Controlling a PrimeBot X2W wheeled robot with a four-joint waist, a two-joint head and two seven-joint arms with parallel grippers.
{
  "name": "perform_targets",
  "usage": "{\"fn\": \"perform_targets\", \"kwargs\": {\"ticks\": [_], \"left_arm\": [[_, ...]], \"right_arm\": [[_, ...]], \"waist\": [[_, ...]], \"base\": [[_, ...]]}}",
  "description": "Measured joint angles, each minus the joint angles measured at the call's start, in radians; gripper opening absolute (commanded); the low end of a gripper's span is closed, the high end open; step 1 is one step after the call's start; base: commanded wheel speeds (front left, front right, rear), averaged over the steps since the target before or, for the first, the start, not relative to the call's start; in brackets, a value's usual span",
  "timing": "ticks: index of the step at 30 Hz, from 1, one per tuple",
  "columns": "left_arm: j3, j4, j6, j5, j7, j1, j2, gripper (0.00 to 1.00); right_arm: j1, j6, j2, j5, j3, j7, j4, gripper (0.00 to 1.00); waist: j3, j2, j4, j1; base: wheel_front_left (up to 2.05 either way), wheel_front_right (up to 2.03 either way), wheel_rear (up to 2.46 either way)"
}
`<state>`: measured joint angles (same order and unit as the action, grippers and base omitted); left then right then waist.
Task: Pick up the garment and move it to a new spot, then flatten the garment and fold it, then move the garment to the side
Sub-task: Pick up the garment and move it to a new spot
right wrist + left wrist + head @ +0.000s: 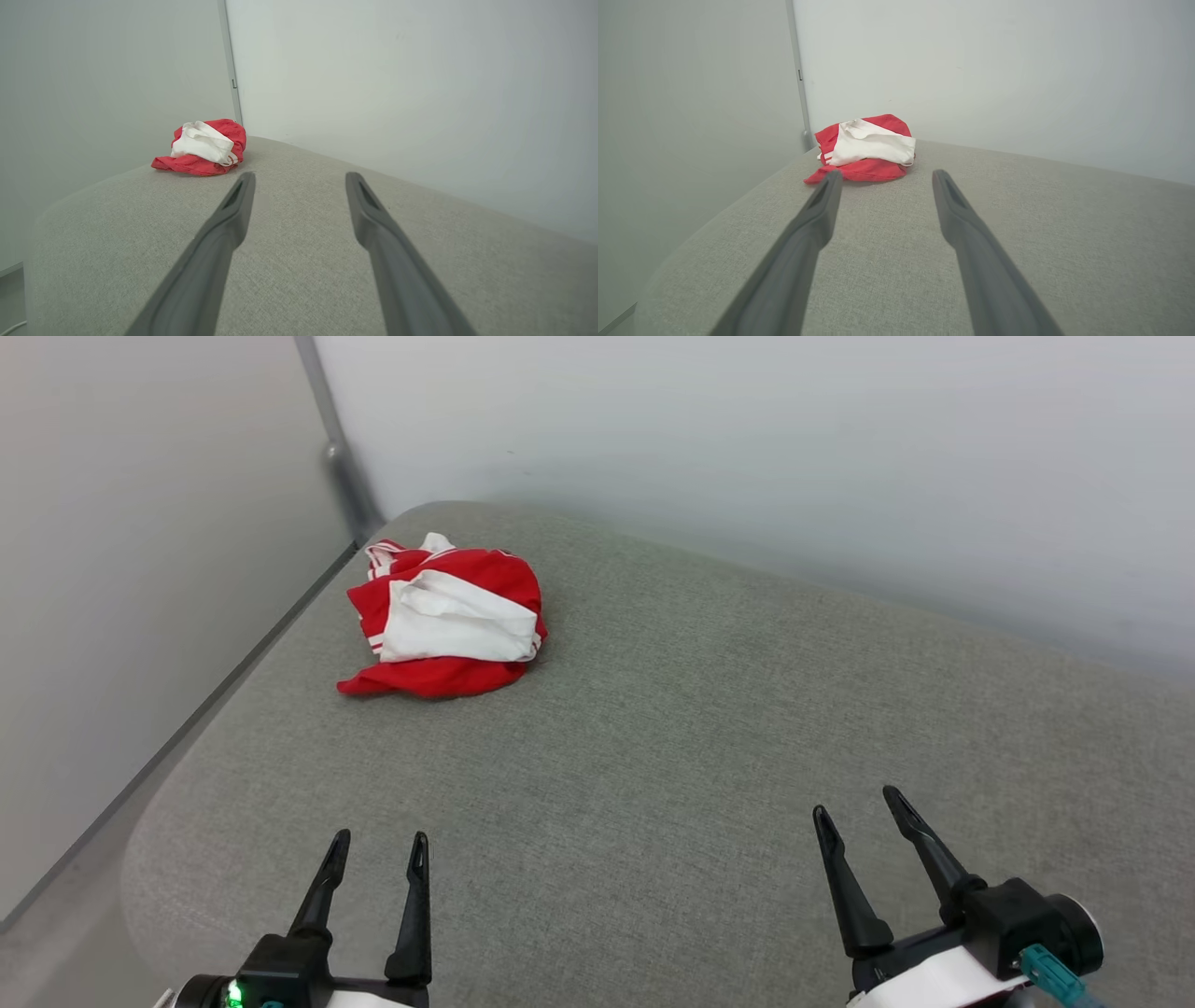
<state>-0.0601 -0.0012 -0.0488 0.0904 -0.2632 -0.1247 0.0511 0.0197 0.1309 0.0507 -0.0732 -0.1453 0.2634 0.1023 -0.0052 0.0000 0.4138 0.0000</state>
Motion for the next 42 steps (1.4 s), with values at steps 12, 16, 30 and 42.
{"fn": "perform_targets", "kwargs": {"ticks": [12, 16, 30, 42], "left_arm": [[0.004, -0.008, -0.003, 0.002, 0.0, -0.009, 0.0, 1.0], [0.005, -0.009, -0.003, 0.012, 0.0, -0.01, 0.0, 1.0], [0.047, 0.01, -0.019, 0.058, 0.0, 0.045, 0.0, 1.0], [0.079, 0.269, -0.079, 0.194, 0.008, 0.434, 0.206, 1.0]], "right_arm": [[0.002, 0.0, 0.0, -0.007, -0.005, 0.0, 0.003, 1.0], [0.002, 0.0, 0.0, -0.007, -0.008, 0.0, 0.003, 1.0], [-0.018, 0.0, 0.0, 0.051, -0.005, 0.0, -0.02, 1.0], [-0.118, 0.0, -0.001, 0.2, -0.026, 0.0, -0.106, 1.0]], "waist": [[-0.01, 0.0, 0.054, 0.0], [-0.007, 0.0, 0.052, 0.0], [0.057, 0.0, 0.015, 0.0], [0.26, 0.0, -0.077, 0.0001]], "base": [[0.0, 0.0, 0.0], [0.0, 0.0, 0.0], [0.0, 0.0, 0.0], [0.0, 0.0, 0.0]]}}
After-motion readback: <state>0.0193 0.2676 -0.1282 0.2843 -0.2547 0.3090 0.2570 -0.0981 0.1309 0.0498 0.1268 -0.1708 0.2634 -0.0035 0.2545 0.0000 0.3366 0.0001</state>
